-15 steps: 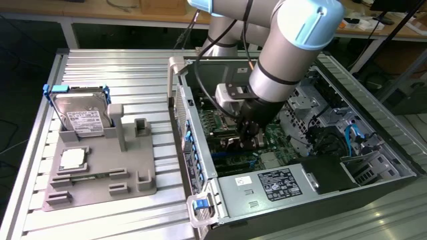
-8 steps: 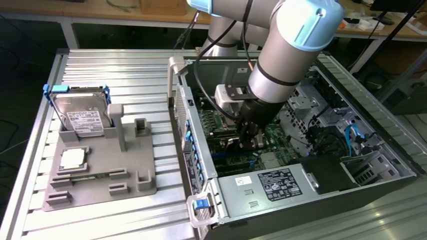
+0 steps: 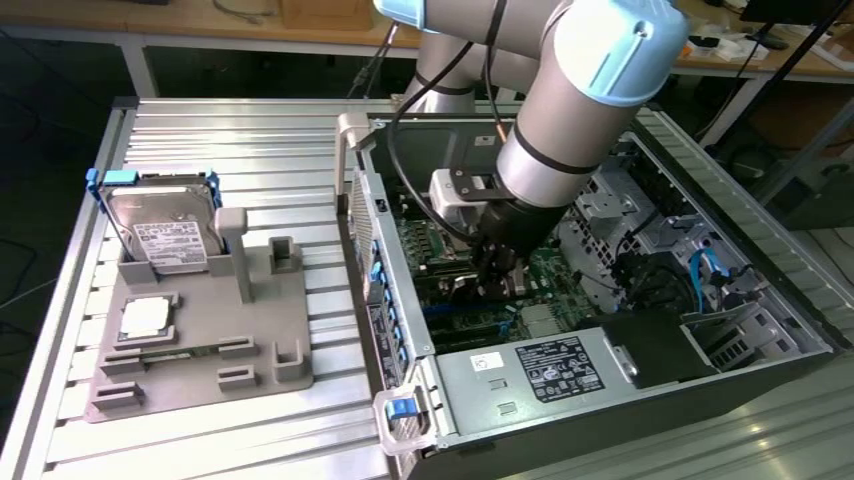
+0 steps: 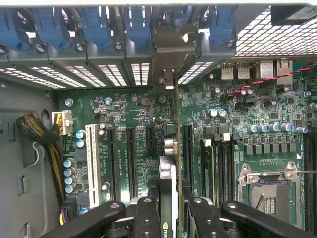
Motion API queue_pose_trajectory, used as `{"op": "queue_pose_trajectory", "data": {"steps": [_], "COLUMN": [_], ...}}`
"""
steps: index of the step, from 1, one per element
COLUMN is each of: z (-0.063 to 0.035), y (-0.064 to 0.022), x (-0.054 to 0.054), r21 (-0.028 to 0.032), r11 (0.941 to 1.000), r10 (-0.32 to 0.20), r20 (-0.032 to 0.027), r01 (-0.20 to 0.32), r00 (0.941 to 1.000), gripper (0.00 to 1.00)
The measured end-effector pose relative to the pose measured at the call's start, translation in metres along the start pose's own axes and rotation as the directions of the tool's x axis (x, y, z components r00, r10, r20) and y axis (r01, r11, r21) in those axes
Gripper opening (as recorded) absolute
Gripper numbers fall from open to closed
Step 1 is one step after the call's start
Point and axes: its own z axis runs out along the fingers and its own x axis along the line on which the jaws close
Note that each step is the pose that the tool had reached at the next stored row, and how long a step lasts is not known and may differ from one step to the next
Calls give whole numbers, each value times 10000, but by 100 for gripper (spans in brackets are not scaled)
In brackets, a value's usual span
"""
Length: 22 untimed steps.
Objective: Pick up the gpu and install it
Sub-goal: 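Insert the gpu into the slot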
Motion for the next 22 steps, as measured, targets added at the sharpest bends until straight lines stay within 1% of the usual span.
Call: {"op": "queue_pose_trajectory", "data": {"steps": [2, 3, 6, 7, 10, 16, 22], "z": [1, 2, 2, 2, 7, 18, 27], "y": [-3, -9, -31, -31, -21, 12, 20], "x": [0, 0, -1, -1, -1, 1, 2], "r21": [-10, -26, -110, -116, -116, -115, -118], "r11": [10000, 10000, 9999, 9999, 9999, 9999, 9999], "r10": [0, 0, 7, 7, 6, 5, 5], "r20": [0, 1, 8, 9, 13, 42, 45], "r01": [0, 0, -7, -7, -5, -4, -4], "r00": [10000, 10000, 10000, 10000, 10000, 10000, 10000], "gripper": [27, 27, 27, 27, 27, 27, 27]}}
